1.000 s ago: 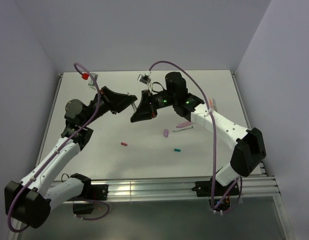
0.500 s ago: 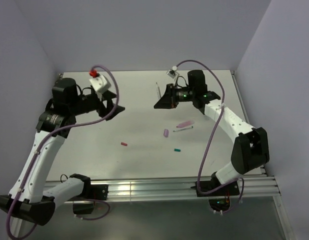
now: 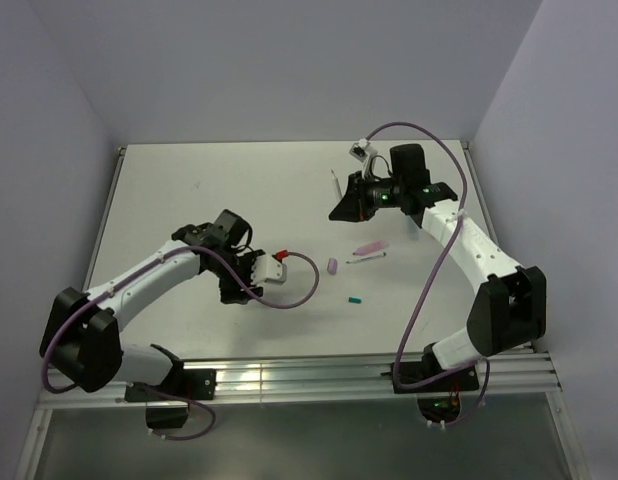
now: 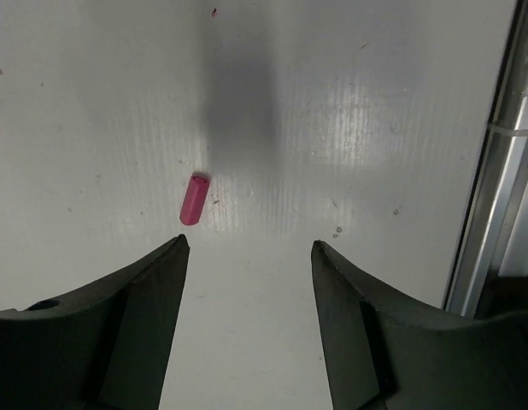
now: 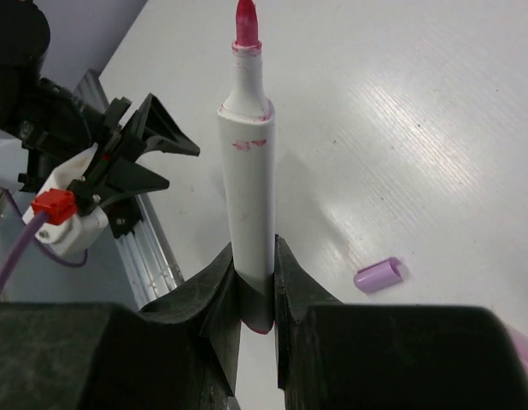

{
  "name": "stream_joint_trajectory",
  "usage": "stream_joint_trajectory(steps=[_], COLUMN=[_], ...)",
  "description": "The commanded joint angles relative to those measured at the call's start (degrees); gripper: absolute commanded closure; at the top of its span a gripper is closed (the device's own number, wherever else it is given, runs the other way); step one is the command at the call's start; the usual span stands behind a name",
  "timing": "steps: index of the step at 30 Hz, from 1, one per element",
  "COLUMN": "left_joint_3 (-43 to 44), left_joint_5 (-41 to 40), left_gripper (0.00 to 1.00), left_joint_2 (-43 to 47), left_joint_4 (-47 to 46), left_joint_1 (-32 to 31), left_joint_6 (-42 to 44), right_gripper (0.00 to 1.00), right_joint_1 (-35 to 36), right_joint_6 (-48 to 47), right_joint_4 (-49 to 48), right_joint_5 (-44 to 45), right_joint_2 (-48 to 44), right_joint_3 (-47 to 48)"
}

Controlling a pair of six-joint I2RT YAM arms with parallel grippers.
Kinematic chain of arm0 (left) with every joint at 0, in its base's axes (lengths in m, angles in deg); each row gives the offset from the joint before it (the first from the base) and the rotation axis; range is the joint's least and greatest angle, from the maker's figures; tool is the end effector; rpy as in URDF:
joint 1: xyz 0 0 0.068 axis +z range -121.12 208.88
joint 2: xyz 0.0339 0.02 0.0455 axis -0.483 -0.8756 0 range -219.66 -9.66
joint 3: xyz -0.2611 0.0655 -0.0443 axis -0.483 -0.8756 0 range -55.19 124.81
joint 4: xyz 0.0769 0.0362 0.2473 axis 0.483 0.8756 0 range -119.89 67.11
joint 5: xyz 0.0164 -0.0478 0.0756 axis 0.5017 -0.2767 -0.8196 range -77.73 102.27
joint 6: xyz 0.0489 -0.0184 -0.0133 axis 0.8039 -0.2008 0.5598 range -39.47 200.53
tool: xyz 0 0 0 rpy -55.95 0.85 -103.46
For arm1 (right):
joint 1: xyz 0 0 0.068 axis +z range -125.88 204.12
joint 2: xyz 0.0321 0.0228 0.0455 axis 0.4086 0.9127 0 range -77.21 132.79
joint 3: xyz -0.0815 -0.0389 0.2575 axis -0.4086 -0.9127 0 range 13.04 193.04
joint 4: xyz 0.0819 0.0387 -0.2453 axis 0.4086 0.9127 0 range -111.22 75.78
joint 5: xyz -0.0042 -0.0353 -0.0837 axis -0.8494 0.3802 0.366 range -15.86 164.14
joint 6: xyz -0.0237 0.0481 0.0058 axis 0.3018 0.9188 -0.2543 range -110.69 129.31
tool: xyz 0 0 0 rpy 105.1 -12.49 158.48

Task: Insert the pens into the pen caps
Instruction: Insert the pen cap onto the pen.

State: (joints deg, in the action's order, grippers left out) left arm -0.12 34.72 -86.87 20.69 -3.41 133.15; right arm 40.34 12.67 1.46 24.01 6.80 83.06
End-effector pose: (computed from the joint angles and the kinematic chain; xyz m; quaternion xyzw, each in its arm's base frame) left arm 0.1980 -0.1412 0.2321 0.6762 0.6958 -0.1634 0.1789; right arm 0.3018 0.1162 0.3172 -0.2796 0.7831 0.4422 0.3362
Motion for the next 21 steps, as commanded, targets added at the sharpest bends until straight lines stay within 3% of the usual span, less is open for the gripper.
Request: stream_joint_trajectory(steps=[1,21], left_joint_3=[0.7,-2.0], left_joint_5=[-4.4,-7.4], left_gripper=[0.35,0.45], left_joint_2=[-3.5,-14.5], left_joint_4=[-3.6,-14.7], left_joint_1=[-0.8,-3.0], left_joint_6=[4.2,4.9], right_gripper=[1.00,1.00], right_joint_1=[-0.6,-0.8], right_joint_6=[-2.7,-4.8], right_joint_4=[1.8,3.8], right_joint_5=[0.6,-1.3], right_joint_2=[-3.1,-3.3], right_joint_3=[-0.4,-2.1])
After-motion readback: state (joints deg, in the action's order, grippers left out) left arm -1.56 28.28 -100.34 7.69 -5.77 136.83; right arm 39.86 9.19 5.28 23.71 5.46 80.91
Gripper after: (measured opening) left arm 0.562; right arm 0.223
